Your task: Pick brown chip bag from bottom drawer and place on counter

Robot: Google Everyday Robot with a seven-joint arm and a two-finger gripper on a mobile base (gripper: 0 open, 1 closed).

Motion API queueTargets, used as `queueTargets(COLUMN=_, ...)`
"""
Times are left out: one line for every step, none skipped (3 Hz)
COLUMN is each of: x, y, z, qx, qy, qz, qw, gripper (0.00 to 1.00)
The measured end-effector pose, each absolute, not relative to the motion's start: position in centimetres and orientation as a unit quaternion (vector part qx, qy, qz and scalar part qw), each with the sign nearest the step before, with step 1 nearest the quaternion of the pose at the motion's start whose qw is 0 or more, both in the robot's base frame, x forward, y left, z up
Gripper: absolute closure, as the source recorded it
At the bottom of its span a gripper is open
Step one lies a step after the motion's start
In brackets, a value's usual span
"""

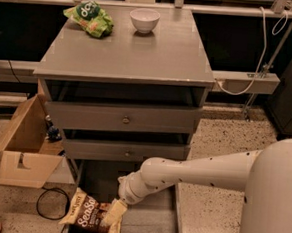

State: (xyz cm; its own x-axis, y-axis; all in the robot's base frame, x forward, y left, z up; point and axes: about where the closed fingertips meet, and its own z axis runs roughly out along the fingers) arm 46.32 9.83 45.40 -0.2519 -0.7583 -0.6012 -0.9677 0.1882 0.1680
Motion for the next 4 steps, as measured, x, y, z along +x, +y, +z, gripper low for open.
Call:
queueTargets(x=46.5, y=9.9, z=44.8, qx=-0.581, qy=0.745, qz=0.262, qw=0.196, gripper=0.00)
queueTargets(x=49.2, y=10.0, z=40.2, qx=-0.588, qy=0.748, qz=0.236, qw=0.200, gripper=0.00)
queueTargets(x=51.7, y=9.7, z=34.4, qx=-0.593, qy=0.746, qz=0.223, qw=0.205, gripper=0.00)
queueTargets(x=53.4, y=9.7, z=29.2, qx=-0.591, qy=0.742, qz=0.232, qw=0.215, gripper=0.00)
